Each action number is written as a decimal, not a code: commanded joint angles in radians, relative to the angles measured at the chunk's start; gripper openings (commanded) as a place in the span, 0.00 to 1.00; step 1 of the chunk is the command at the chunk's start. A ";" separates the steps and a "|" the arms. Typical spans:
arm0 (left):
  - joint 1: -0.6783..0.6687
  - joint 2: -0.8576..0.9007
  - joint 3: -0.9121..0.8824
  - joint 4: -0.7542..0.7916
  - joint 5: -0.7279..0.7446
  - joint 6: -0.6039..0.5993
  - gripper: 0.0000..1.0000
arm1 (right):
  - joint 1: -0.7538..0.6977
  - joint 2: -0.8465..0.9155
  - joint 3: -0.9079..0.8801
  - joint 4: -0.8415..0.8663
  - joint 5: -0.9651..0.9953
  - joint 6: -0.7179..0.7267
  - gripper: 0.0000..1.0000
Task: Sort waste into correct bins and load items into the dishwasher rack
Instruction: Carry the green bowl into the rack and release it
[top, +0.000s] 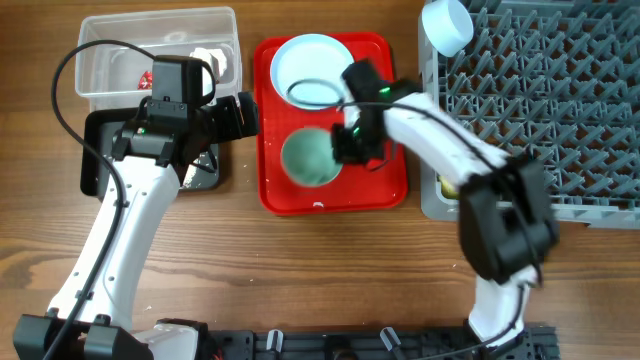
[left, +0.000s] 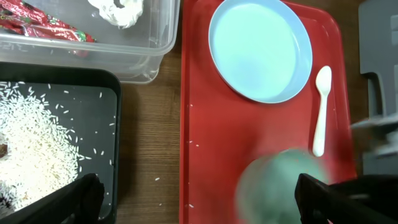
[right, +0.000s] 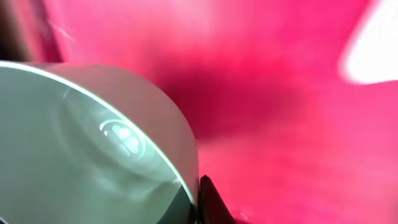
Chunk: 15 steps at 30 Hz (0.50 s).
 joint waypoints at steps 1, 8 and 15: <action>-0.002 0.009 0.005 0.003 -0.013 0.012 1.00 | -0.100 -0.288 0.066 0.024 0.332 -0.029 0.04; -0.002 0.009 0.005 0.003 -0.013 0.012 1.00 | -0.132 -0.360 0.050 0.121 1.370 -0.156 0.04; -0.002 0.009 0.005 0.003 -0.013 0.012 1.00 | -0.134 -0.036 0.034 0.474 1.766 -0.917 0.04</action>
